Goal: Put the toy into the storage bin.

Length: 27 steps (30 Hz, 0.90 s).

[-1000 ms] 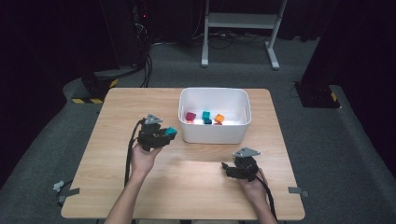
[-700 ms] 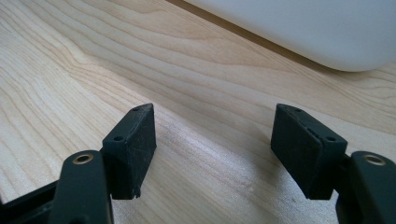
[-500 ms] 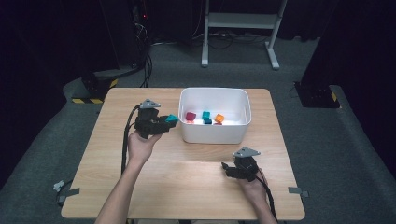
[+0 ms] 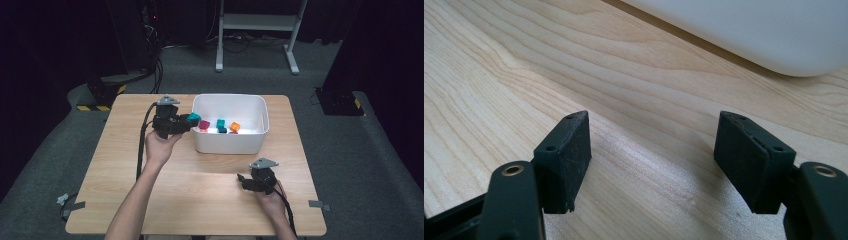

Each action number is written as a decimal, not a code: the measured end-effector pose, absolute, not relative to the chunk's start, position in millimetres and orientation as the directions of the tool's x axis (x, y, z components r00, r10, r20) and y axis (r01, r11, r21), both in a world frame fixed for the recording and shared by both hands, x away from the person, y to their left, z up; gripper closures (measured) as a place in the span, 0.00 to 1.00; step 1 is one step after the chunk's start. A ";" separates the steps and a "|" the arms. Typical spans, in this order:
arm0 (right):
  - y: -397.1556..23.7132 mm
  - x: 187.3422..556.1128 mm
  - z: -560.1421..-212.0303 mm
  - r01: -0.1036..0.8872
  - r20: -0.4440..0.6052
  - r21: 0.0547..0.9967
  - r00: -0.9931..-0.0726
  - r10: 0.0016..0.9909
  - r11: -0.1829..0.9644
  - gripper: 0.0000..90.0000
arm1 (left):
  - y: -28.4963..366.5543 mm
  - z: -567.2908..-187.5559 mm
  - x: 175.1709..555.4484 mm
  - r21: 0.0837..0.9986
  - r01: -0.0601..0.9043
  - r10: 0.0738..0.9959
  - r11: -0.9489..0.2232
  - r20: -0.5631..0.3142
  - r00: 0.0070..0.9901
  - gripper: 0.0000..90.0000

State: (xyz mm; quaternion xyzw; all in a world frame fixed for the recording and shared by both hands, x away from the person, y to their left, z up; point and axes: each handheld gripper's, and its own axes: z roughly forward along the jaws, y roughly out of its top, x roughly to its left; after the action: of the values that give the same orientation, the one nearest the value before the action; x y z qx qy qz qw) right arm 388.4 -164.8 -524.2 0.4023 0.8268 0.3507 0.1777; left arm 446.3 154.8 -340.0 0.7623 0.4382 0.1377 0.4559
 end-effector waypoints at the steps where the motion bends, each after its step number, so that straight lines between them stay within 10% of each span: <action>1: -164.8 388.4 -524.2 0.541 -0.011 0.723 -0.613 0.790 0.430 0.34 | 152.4 -339.2 448.1 0.815 0.542 0.794 -0.204 -0.186 0.578 0.65; 27: -164.4 388.4 -524.3 0.538 -0.014 0.723 -0.615 0.789 0.433 0.35 | 110.2 -351.0 479.1 0.791 0.564 0.802 -0.238 -0.168 0.574 0.64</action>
State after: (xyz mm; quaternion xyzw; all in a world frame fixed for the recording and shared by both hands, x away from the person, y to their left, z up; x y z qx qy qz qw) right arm 388.4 -164.4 -524.3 0.4010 0.8274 0.3505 0.1784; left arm 479.1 110.2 -351.0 0.7747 0.4407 0.1375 0.4321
